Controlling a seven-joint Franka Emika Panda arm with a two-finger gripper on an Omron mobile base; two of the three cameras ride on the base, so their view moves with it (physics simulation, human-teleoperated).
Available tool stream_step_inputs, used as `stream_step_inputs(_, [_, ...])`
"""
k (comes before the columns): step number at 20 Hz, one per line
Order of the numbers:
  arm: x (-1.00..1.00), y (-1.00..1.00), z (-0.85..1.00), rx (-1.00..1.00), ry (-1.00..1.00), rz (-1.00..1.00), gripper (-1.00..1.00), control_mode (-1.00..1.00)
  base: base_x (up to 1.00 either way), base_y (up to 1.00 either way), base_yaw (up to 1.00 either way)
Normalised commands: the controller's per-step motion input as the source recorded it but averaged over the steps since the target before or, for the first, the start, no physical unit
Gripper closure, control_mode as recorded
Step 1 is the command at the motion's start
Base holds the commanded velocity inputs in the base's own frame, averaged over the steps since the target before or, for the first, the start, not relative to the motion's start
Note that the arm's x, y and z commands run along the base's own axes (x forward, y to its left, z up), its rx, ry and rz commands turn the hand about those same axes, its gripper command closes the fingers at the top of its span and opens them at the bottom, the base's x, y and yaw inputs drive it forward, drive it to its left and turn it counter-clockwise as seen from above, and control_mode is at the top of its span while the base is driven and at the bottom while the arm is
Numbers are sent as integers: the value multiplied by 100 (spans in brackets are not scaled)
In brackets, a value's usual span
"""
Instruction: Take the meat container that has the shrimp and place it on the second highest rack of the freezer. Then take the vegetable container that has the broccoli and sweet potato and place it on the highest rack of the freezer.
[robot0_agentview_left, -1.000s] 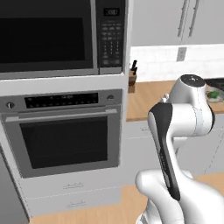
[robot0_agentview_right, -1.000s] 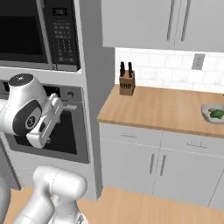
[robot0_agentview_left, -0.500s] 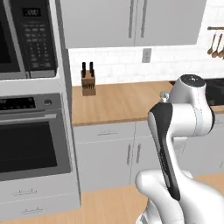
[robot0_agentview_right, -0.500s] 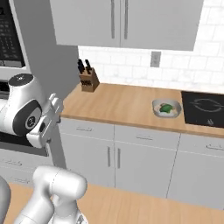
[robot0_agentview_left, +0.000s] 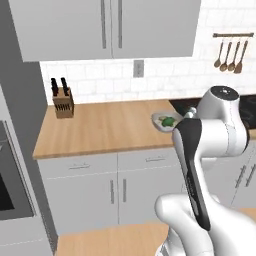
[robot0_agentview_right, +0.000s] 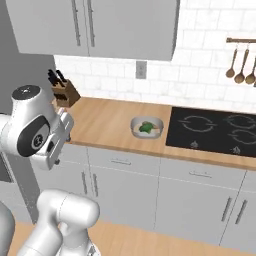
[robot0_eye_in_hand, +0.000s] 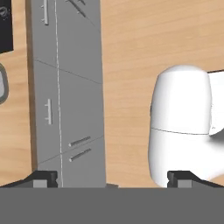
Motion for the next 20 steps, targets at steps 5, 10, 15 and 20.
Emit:
stream_step_inputs(5, [0,0,0,0,0,0,-100,100,80,-17,2])
stream_step_inputs(10, [0,0,0,0,0,0,-100,100,80,-12,0])
stream_step_inputs(15, [0,0,0,0,0,0,-100,100,31,-13,0])
stream_step_inputs(20, [11,-71,-2,5,7,0,-100,-100,3,-3,0])
